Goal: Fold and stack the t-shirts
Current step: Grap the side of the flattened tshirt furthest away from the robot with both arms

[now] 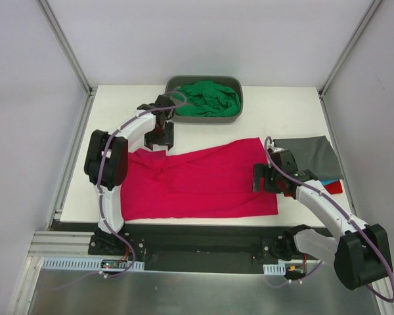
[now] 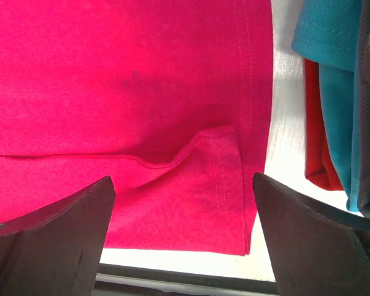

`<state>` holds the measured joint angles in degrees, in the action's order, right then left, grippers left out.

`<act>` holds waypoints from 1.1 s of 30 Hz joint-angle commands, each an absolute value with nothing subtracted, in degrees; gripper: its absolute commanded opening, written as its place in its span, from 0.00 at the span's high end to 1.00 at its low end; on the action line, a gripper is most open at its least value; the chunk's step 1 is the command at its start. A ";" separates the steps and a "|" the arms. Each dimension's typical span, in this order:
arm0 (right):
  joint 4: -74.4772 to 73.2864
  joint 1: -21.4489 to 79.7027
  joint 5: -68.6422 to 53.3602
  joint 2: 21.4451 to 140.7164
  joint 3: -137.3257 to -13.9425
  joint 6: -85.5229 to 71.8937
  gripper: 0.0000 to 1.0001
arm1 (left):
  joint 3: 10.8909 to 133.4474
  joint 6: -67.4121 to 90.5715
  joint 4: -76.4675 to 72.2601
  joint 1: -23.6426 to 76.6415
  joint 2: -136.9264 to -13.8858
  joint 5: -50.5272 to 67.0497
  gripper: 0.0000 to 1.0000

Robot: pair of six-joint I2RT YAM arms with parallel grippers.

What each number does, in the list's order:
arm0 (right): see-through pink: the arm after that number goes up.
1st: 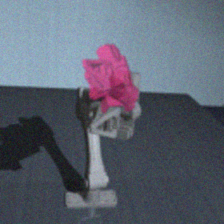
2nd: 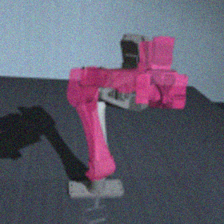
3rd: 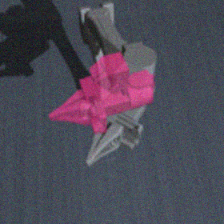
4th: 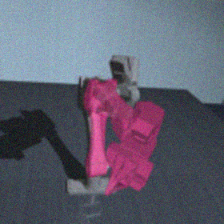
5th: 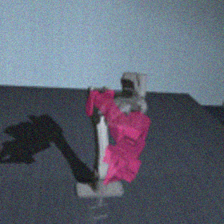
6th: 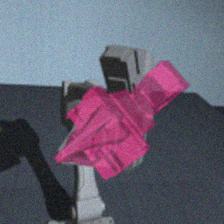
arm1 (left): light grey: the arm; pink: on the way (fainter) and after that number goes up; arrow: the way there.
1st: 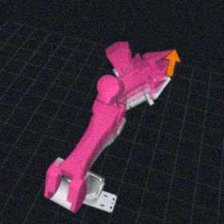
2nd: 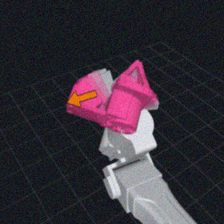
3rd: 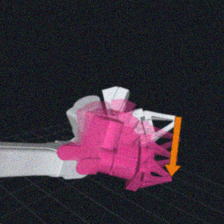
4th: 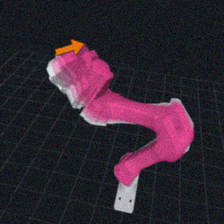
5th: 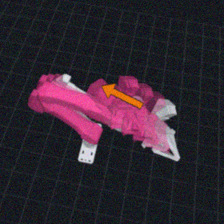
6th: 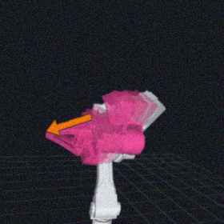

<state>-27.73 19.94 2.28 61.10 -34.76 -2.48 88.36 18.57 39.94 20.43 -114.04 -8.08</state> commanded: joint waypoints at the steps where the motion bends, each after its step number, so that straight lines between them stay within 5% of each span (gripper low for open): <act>1: -27.25 19.51 2.02 60.56 -34.37 -1.85 0.04 | 91.05 17.40 41.84 19.86 -115.92 -5.62 0.38; 7: -27.07 19.42 2.02 60.47 -34.10 -1.85 0.04 | 92.46 18.28 41.75 19.78 -120.14 -7.47 0.52; 15: -26.98 19.51 2.11 60.82 -34.19 -2.02 0.04 | 89.48 19.16 41.66 19.78 -119.97 -5.72 0.55; 20: -26.98 19.42 2.11 61.00 -34.10 -2.02 0.04 | 87.72 19.78 41.66 20.48 -119.01 -5.27 0.80; 22: -26.89 19.51 2.37 60.91 -34.10 -2.11 0.04 | 87.54 20.73 41.75 20.57 -118.39 -6.93 1.00; 33: -26.63 19.51 2.11 61.26 -34.01 -2.11 0.04 | 84.12 25.05 37.63 20.57 -102.41 -23.11 1.00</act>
<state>-27.27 19.84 2.20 61.19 -34.04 -2.46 86.15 23.11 39.09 20.58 -112.33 -15.00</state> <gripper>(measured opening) 0.962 0.009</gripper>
